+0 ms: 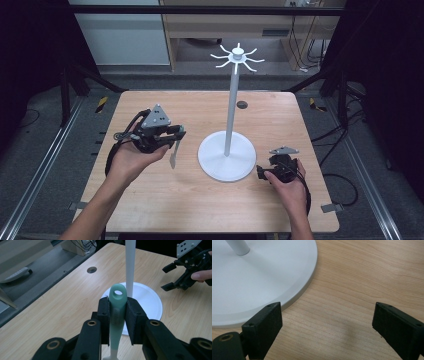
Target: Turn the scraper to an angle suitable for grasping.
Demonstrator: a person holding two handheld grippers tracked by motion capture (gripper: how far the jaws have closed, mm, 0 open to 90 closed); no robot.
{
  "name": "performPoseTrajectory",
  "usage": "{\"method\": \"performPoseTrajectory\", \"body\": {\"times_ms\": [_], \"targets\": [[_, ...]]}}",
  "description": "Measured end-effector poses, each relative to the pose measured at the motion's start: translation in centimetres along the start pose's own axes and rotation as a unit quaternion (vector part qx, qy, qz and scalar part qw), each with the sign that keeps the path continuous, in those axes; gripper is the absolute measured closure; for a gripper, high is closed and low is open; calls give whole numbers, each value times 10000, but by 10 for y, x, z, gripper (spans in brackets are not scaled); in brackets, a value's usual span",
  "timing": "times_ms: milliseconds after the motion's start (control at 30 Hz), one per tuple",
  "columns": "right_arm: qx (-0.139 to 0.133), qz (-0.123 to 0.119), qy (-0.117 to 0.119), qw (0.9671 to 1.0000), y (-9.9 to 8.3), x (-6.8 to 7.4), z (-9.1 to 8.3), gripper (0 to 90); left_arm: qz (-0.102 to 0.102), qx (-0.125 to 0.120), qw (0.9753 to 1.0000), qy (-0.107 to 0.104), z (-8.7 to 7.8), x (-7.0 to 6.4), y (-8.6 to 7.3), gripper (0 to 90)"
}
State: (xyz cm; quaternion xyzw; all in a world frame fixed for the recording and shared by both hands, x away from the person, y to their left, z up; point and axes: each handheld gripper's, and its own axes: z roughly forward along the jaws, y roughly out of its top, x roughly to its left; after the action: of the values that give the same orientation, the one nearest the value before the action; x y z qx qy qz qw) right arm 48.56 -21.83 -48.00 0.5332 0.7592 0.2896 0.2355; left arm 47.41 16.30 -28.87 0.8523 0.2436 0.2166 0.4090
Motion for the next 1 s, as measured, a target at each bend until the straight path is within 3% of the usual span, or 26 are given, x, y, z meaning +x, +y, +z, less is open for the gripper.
{"method": "performPoseTrajectory", "body": {"times_ms": [200,433,1000], "targets": [[-6,33,-2,10000,-1,-1,0,95,-105,-205,9997,45,-8,3,7,747],[-5,41,14,10000,0,-1,0,95,-73,-348,9993,111,-17,3,20,747],[6,73,23,10000,0,-1,1,92,-11,-510,9987,86,-27,-1,41,748]]}}
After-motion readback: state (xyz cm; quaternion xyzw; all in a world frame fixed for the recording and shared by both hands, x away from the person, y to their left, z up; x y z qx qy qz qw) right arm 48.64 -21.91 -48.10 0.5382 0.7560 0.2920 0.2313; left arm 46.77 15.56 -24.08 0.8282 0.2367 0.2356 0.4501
